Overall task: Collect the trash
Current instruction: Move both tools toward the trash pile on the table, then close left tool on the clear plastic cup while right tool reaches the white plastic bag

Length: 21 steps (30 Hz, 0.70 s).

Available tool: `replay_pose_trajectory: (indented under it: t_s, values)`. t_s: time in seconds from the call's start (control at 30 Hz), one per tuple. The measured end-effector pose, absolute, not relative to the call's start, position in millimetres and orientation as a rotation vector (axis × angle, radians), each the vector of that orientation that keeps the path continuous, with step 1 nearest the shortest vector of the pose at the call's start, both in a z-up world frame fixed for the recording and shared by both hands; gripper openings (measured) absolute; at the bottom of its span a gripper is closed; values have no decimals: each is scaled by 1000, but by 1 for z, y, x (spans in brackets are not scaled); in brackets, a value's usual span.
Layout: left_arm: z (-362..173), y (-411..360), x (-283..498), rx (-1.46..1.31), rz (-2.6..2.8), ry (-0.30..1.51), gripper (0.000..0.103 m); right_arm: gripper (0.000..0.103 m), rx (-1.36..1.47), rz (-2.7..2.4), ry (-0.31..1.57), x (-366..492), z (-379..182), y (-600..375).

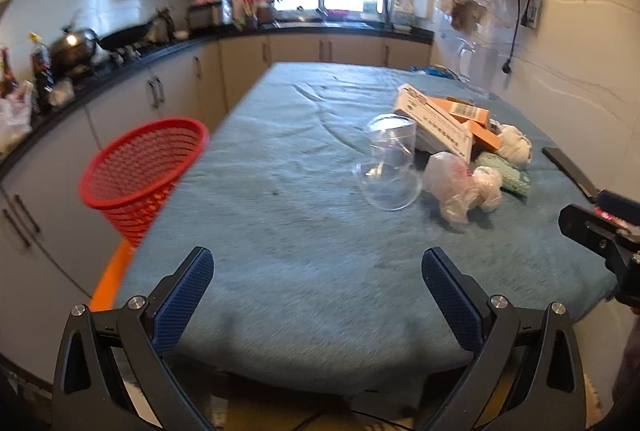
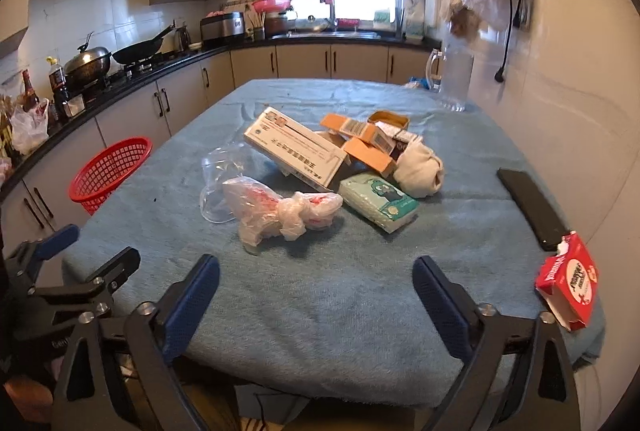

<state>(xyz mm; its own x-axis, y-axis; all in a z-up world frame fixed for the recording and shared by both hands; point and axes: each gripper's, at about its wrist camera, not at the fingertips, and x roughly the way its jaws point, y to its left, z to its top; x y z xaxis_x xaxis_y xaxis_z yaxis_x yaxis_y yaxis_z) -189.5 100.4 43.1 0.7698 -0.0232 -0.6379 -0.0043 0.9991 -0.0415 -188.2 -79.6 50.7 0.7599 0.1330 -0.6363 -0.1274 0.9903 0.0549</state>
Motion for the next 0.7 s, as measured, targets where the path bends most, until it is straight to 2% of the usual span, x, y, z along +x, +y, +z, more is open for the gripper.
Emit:
replay_pose_trajectory:
  t_s: [0.13,0.23,0.27,0.7]
  values:
    - [45,101,-166,-76,-73,736,101,82,92,192,743,-174,48,-102]
    - [44,101,-149,-102,-116,774,86,72,149,226,770,-164,45,-116]
    - [44,101,-142,-119,-138,791,84,72,176,241,779,-161,44,-121]
    - [44,77,-62,-171,-286,892,82,71,294,244,795,-149,41,-140]
